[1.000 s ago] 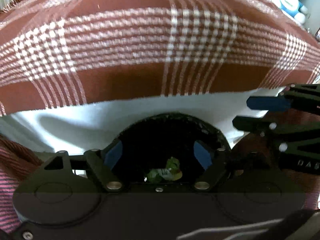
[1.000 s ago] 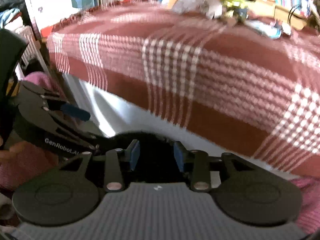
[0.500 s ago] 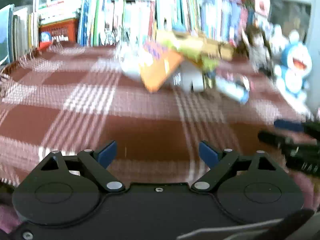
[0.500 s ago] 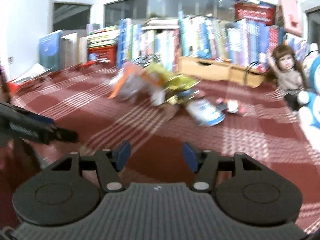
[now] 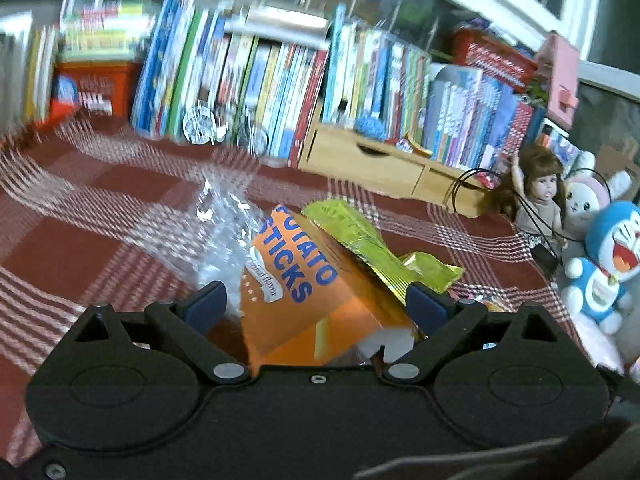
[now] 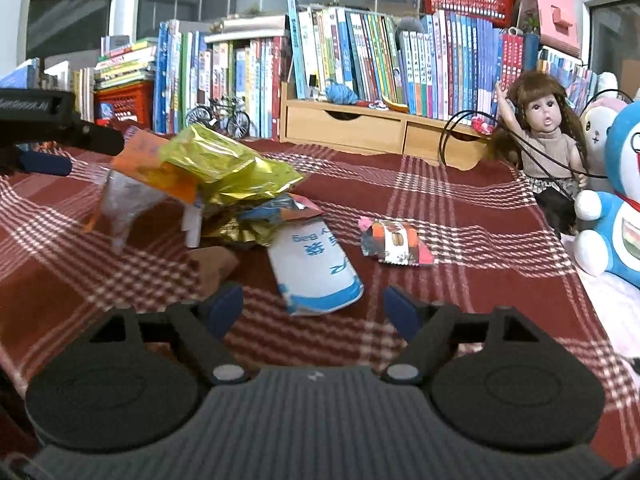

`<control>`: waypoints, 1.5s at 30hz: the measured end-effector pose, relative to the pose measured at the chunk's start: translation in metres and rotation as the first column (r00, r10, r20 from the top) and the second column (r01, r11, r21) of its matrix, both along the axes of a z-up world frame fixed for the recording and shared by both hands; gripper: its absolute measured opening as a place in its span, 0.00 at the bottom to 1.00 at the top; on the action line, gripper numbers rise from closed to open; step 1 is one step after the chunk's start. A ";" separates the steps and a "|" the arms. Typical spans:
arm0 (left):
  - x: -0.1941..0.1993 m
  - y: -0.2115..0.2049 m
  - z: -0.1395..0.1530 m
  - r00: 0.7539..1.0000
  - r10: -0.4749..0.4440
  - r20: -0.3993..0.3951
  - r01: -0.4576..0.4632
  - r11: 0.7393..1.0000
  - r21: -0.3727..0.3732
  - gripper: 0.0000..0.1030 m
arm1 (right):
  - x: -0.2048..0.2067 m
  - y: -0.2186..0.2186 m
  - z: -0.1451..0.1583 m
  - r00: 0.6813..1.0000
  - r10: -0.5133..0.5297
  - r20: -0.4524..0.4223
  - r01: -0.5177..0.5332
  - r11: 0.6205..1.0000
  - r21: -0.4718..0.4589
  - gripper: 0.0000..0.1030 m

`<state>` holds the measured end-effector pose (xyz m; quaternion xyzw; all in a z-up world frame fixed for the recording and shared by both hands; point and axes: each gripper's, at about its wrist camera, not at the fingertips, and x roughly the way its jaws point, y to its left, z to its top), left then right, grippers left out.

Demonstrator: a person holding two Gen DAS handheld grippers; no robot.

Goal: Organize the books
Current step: 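Grasp the orange Potato Sticks box with the left tool while the right grasps the white paper bag, then lift the Potato Sticks box and white paper bag off the tablecloth with both tools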

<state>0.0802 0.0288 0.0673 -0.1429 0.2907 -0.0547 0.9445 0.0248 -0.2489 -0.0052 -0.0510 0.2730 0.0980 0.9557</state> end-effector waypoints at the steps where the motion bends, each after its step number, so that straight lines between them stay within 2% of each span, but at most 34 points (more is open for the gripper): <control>1: 0.011 0.002 -0.005 0.999 0.009 -0.031 -0.009 1.000 -0.024 0.93 | 0.006 -0.001 -0.002 1.000 0.002 -0.010 -0.002 1.000 0.000 0.85; 5: 0.045 0.015 -0.029 0.987 0.025 -0.161 -0.047 0.990 -0.134 0.93 | 0.027 -0.004 -0.010 0.998 0.008 -0.059 -0.007 1.000 0.016 0.85; 7: 0.050 0.022 -0.038 0.985 0.010 -0.171 -0.045 0.978 -0.205 0.90 | 0.035 -0.005 -0.014 0.997 0.012 -0.074 -0.010 1.000 0.023 0.85; 8: 0.051 0.024 -0.041 0.985 0.010 -0.175 -0.050 0.973 -0.224 0.85 | 0.038 -0.005 -0.015 0.997 0.015 -0.080 -0.013 1.000 0.027 0.85; 14: 0.048 0.027 -0.040 0.987 -0.019 -0.157 -0.023 0.965 -0.262 0.76 | 0.055 -0.002 -0.019 0.993 0.025 -0.116 -0.018 0.998 0.062 0.85; 17: 0.037 0.027 -0.028 0.992 -0.017 -0.124 -0.013 0.970 -0.245 0.74 | 0.055 0.001 -0.017 0.992 0.041 -0.118 -0.033 0.997 0.065 0.76; 19: 0.032 0.026 -0.024 0.994 -0.011 -0.107 -0.013 0.975 -0.222 0.74 | 0.052 0.005 -0.016 0.992 0.051 -0.112 -0.046 0.998 0.052 0.58; 24: 0.020 0.027 -0.012 0.997 -0.019 -0.068 0.004 0.977 -0.215 0.73 | 0.045 0.010 -0.012 0.995 0.056 -0.079 -0.054 0.998 0.031 0.45; 28: 0.007 0.026 -0.001 1.000 -0.017 -0.012 0.015 0.985 -0.170 0.74 | 0.038 0.010 -0.006 0.997 0.053 -0.054 -0.050 0.998 0.043 0.36; 31: -0.002 0.024 0.005 0.999 -0.022 0.036 0.026 0.993 -0.112 0.77 | 0.034 0.011 -0.003 0.998 0.053 -0.038 -0.051 0.998 0.047 0.34; 34: -0.010 0.021 0.004 0.998 -0.037 0.048 0.041 0.997 -0.071 0.77 | 0.028 0.013 -0.002 0.998 0.053 -0.027 -0.051 0.997 0.049 0.34; 41: -0.014 0.016 -0.015 0.998 -0.067 -0.009 0.066 0.995 -0.075 0.82 | 0.017 0.016 -0.001 0.998 0.054 -0.010 -0.053 0.998 0.044 0.34; 43: -0.020 0.015 -0.017 0.997 -0.071 0.003 0.071 0.994 -0.081 0.85 | 0.013 0.015 0.000 0.999 0.054 -0.005 -0.054 0.997 0.048 0.34; 45: -0.028 0.009 -0.015 0.997 -0.075 0.033 0.076 0.996 -0.037 0.86 | 0.009 0.015 0.001 0.999 0.054 0.001 -0.054 0.997 0.046 0.34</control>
